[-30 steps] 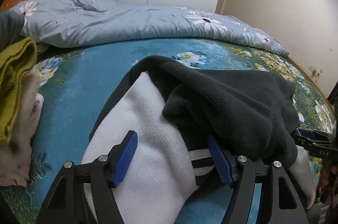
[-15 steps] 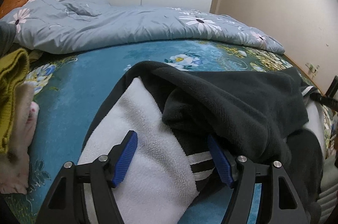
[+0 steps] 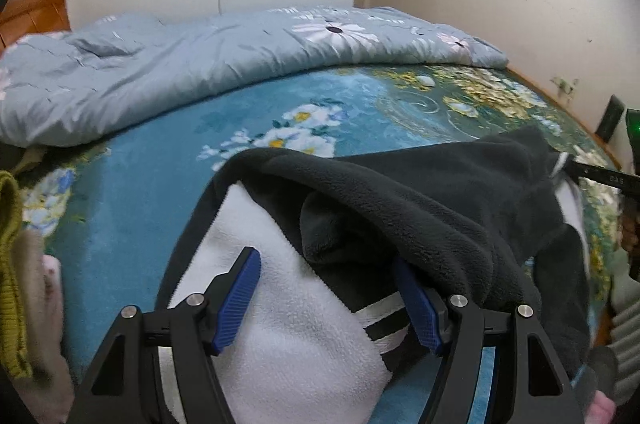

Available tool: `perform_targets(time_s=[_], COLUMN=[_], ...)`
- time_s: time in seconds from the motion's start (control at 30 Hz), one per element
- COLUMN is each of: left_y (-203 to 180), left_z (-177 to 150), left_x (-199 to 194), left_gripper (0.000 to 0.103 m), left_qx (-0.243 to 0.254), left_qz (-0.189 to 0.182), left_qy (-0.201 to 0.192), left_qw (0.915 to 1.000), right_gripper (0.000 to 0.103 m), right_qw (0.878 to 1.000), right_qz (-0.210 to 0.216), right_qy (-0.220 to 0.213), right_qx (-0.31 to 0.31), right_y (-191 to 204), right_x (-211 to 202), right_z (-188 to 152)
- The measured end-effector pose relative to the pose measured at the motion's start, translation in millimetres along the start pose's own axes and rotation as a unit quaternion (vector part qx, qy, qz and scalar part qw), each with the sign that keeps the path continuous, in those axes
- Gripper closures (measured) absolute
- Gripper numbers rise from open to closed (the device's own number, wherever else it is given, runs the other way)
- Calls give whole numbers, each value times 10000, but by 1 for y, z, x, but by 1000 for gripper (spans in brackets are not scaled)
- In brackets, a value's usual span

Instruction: Fold clothes

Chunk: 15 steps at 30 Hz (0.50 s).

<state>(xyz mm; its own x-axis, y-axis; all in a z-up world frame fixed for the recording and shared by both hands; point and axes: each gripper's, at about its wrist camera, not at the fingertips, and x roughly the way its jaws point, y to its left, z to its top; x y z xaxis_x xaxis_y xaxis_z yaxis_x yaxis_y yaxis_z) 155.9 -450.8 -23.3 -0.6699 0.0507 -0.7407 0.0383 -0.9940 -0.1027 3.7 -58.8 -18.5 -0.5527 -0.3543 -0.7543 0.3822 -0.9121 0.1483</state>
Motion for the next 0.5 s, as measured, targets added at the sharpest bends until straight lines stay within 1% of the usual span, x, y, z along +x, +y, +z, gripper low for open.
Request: perform_targets(time_s=[0.03,0.1,0.13,0.2,0.27,0.3,0.37,0.4,0.5], left_y=[2,5,7,11,14,15,13,12,9], left_z=[-1,-3,-4,-4,-4,-4,-2,-1,1], left_x=[-1,-2,-2,-3,-3,-2,0,1,0], left_gripper=[31,31,31,31,31,31,31,31,31], left_qx=[-42,-143,-203,-343,-471,-490,-467,-449,-347], left_qz=[-59,-178,-233,-333,-413,-399,-368,-361,-396], left_qy=[14,18,16,-2,-9,15,43,51,48], left_qw=[10000,9997,9995,9989,9980,9980,9982,9983,9986], right_gripper=[56,52,49,47,43,40,40,40,40], right_qw=[9998,9981,9971,9943,9905,9883,9821,9768,9622], right_qz=[-36,-77,-28,138,290,300,152,67,21], right_qy=[-51,-108,-120,-133,-273,-295,-151,-29,130], right_qx=[-215,-597,-755,-1053,-1313,-1468,-1872,-2142,-2721], right_y=[4,11,15,23,32,36,48,54,66], right_x=[-4,-7,-8,-8,-11,-9,4,14,37], right_z=[3,9,13,22,33,36,40,39,37])
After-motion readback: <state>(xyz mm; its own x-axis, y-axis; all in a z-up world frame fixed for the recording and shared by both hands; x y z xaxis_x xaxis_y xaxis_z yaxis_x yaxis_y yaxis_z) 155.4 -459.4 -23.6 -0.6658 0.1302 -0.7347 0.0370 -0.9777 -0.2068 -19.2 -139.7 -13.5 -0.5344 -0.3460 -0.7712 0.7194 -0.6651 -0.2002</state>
